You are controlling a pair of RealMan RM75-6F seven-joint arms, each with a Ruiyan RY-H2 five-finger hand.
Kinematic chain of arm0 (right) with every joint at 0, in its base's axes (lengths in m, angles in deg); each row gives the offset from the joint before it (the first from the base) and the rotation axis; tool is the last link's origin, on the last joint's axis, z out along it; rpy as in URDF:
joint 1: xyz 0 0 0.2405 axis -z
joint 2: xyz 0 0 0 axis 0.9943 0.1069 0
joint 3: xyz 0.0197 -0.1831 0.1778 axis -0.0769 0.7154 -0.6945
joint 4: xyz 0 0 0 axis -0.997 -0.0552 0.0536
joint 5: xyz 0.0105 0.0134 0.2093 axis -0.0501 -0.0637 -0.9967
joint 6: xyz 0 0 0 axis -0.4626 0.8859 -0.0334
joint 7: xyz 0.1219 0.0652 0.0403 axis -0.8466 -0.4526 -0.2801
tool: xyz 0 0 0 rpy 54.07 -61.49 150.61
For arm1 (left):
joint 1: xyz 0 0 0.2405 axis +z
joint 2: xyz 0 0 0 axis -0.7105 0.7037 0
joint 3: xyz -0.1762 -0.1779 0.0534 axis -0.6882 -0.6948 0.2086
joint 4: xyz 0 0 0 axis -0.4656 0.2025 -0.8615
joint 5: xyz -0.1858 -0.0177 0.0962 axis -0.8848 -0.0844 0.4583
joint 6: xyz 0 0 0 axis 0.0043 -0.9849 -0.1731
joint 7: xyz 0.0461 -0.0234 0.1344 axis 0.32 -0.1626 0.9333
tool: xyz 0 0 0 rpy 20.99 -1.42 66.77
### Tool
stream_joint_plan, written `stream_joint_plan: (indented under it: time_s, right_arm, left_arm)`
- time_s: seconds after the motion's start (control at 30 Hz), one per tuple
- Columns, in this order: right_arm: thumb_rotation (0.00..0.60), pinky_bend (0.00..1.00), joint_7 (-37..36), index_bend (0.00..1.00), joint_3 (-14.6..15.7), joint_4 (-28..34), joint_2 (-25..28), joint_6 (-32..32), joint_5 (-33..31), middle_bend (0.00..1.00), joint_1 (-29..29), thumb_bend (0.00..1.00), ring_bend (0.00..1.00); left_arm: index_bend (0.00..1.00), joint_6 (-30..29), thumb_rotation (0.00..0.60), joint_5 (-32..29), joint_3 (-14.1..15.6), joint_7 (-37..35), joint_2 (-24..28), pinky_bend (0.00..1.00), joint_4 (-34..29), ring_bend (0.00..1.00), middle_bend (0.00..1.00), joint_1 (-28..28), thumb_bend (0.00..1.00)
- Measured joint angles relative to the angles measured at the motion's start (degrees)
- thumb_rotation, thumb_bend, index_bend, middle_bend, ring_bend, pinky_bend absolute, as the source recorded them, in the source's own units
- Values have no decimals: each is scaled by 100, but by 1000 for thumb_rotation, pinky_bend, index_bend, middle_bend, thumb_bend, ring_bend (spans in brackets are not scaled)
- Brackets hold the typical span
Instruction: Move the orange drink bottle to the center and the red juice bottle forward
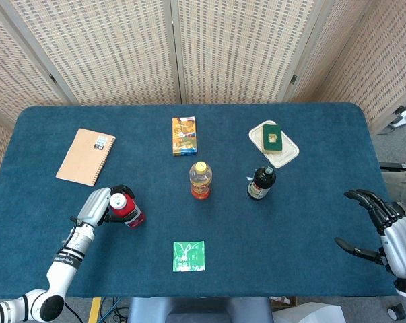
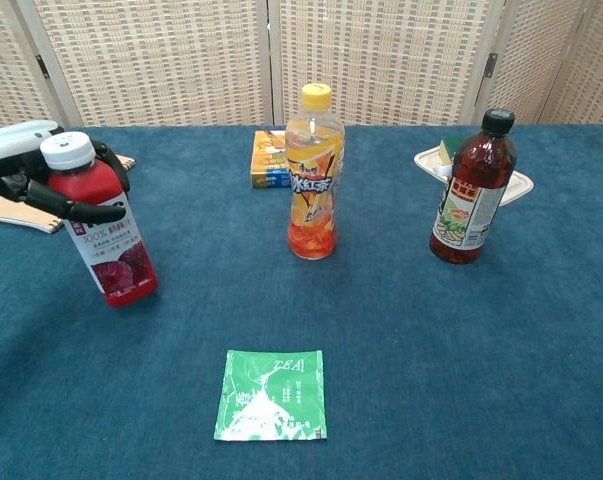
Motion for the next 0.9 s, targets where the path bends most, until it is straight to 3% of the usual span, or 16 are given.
stream_joint_plan:
  time_s: [0.43, 0.9]
  right_arm:
    - [600, 354, -45, 143, 5, -15, -5, 79, -24, 246, -25, 99, 166]
    - [600, 354, -119, 143, -1, -43, -8, 195, -112, 246, -63, 99, 166]
  left_arm:
    - [466, 267, 600, -350, -415, 358, 77, 446, 228, 445, 423, -487, 170]
    - [465, 754, 600, -631, -526, 339, -200, 446, 999, 445, 423, -941, 170]
